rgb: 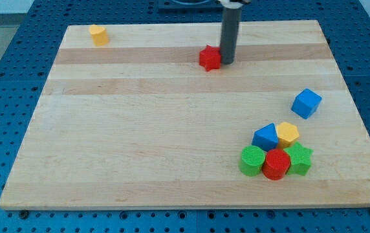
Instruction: Move the yellow heart close to the red star
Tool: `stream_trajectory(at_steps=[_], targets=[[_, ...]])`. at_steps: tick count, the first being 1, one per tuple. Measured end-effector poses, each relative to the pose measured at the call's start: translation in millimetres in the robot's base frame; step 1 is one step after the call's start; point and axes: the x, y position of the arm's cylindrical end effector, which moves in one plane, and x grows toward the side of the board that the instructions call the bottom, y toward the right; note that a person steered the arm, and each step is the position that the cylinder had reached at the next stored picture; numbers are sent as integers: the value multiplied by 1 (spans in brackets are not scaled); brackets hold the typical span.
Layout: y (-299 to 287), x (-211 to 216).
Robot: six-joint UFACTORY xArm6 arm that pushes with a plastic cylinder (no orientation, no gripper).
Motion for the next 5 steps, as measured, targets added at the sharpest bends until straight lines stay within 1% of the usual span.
stream_trajectory(at_steps=[1,2,4,5], targets=[[-36,0],[-56,-1],[-60,-64],[-85,-91]])
